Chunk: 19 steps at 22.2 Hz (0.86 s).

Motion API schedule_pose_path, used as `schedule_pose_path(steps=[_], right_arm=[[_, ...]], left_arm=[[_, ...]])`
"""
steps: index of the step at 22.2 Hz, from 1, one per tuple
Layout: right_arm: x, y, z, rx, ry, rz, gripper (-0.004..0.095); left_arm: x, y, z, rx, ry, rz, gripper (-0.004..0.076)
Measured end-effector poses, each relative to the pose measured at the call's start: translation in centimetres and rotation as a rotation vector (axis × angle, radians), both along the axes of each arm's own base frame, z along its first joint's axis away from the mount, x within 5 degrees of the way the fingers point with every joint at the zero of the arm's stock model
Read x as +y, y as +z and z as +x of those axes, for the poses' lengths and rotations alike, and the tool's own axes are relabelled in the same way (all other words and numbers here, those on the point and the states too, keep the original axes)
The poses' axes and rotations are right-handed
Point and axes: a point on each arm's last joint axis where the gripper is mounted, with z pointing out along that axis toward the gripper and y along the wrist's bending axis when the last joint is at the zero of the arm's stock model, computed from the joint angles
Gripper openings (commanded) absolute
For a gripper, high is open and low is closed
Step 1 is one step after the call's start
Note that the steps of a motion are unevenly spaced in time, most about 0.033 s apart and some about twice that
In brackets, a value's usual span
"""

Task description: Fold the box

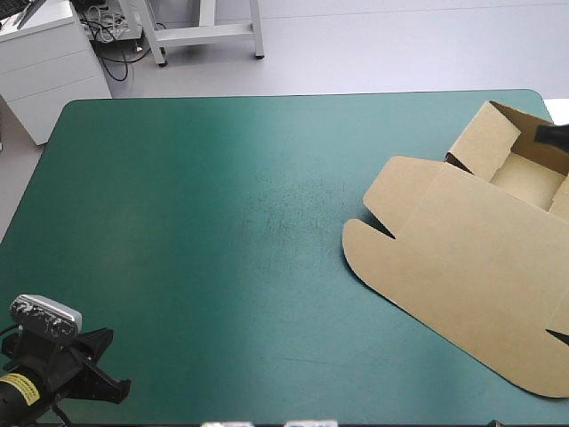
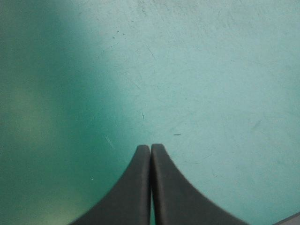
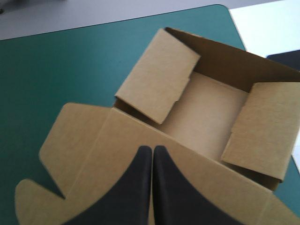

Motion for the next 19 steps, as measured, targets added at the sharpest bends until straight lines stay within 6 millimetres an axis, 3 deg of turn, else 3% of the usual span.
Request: schedule_pose_path(steps=[4, 5, 6, 7, 15, 19], right_arm=[[4.5, -0.7, -3.7, -0.080, 0.168, -0.039, -0.0018], [6.3, -1.4, -5.9, -0.135, 0.254, -0.051, -0.0018], [6.8, -2.1, -6.7, -0.145, 0.287, -0.056, -0.0018], [7.8, -2.8, -9.1, -0.190, 0.354, -0.072, -0.0018], [8.0, -9.9, -15.7, -0.279, 0.400, -0.094, -0.0018], [7.9, -13.4, -17.3, -0.287, 0.391, -0.096, -0.0018]], left_arm=[[0.0, 0.0, 0.0, -0.001, -0.002, -0.003, -0.0032], [-0.1, 0.0, -0.2, -0.005, -0.008, -0.019, -0.0032], [-0.1, 0.1, -0.3, -0.012, -0.012, -0.028, -0.0032], [-0.2, 0.2, -0.5, -0.032, -0.021, -0.050, -0.0032], [0.5, 1.1, -3.3, -0.266, -0.077, -0.106, -0.0032], [0.9, 0.0, -4.3, -0.315, -0.081, -0.119, -0.0032]])
